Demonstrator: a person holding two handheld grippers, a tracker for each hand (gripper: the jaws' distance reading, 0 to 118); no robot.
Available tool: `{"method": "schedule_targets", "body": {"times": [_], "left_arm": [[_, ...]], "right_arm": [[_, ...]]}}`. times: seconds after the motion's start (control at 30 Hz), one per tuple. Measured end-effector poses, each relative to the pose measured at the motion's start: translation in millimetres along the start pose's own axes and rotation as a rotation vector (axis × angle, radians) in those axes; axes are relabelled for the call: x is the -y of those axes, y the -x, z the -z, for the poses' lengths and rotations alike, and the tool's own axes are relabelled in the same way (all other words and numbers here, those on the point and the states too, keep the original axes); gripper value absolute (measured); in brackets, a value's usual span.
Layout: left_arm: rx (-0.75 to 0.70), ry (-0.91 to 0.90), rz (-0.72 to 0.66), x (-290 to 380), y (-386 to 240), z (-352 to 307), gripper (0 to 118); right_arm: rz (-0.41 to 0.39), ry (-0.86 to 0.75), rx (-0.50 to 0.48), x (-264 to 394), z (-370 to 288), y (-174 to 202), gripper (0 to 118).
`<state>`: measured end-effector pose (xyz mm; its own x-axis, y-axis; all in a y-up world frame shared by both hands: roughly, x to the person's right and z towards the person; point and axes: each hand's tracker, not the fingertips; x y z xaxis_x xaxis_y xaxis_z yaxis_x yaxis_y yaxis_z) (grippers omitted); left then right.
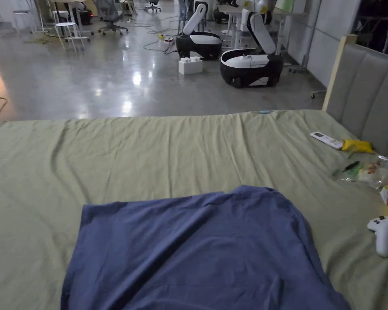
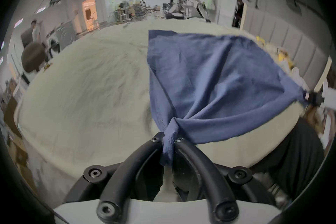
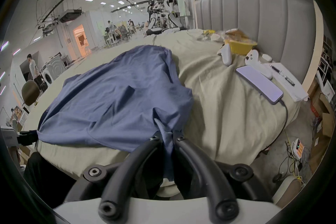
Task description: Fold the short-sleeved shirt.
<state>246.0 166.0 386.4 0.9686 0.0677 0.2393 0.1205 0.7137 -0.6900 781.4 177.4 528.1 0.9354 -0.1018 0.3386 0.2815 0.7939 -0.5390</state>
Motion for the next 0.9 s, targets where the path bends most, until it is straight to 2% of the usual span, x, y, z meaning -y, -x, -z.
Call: {"method": "schedule_targets", "body": {"times": [0.07, 0.17, 0.27, 0.37, 0.5, 0.67, 0.8, 0.9], "left_arm": [[0.012, -0.03, -0.045, -2, 0, -15, 7], [0.016, -0.066, -0.041, 2, -5, -33, 7], [0.041, -0.072, -0.05, 4, -11, -46, 7], [0.047, -0.059, -0.036, 5, -11, -57, 7], [0.065, -0.046, -0.045, -7, -5, -67, 7], [0.091, -0.046, -0.094, -59, 4, -24, 7], [0.094, -0.012, -0.162, -115, 10, 38, 7], [0.072, -0.006, -0.162, -147, 11, 74, 7]], "right_arm": [[0.021, -0.037, 0.0, -3, -15, 1, 8], [0.018, -0.057, 0.012, -7, -31, 5, 8], [-0.011, -0.072, 0.033, -9, -48, 7, 8], [-0.078, -0.087, 0.064, -12, -61, 4, 8], [-0.108, -0.109, 0.053, -38, -69, 1, 8], [-0.202, -0.135, 0.011, -106, -15, 19, 8], [-0.266, -0.094, 0.026, -154, 74, 36, 8], [-0.256, -0.021, 0.007, -177, 131, 43, 8]]}}
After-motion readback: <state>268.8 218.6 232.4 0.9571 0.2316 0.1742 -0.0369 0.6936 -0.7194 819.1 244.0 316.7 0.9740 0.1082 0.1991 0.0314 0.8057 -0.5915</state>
